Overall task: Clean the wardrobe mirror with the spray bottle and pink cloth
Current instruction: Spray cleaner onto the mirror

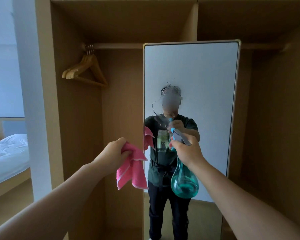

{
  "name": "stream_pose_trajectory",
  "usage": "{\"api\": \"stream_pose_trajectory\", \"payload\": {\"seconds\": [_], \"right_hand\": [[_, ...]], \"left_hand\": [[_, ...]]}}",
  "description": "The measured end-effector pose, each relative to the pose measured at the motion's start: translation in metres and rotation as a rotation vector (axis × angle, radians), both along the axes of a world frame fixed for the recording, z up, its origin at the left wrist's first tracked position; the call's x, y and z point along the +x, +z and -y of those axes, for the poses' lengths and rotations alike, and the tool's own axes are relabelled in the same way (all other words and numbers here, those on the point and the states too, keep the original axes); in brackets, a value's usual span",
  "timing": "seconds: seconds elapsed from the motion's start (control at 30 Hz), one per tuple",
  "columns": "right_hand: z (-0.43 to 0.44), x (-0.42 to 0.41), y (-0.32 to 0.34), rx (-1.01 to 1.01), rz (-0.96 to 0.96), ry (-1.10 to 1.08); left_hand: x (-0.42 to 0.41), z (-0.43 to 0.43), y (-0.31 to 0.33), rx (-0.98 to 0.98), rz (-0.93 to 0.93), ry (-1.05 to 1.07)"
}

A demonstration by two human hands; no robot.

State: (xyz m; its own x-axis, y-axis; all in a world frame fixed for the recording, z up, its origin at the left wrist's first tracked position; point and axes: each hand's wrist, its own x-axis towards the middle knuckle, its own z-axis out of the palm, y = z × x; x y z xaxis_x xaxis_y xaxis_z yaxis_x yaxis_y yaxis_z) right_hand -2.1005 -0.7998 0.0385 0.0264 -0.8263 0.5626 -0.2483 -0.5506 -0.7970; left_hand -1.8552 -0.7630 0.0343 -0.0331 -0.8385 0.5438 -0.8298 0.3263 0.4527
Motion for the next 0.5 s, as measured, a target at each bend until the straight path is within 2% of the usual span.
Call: {"api": "stream_pose_trajectory", "payload": {"seconds": [0.17, 0.5], "right_hand": [[-0.004, -0.009, 0.000, -0.052, 0.022, -0.012], [-0.008, -0.050, -0.004, 0.019, 0.041, -0.091]], "left_hand": [[-0.004, 0.002, -0.001, 0.000, -0.001, -0.014], [-0.023, 0.012, -0.003, -0.003, 0.016, -0.049]]}}
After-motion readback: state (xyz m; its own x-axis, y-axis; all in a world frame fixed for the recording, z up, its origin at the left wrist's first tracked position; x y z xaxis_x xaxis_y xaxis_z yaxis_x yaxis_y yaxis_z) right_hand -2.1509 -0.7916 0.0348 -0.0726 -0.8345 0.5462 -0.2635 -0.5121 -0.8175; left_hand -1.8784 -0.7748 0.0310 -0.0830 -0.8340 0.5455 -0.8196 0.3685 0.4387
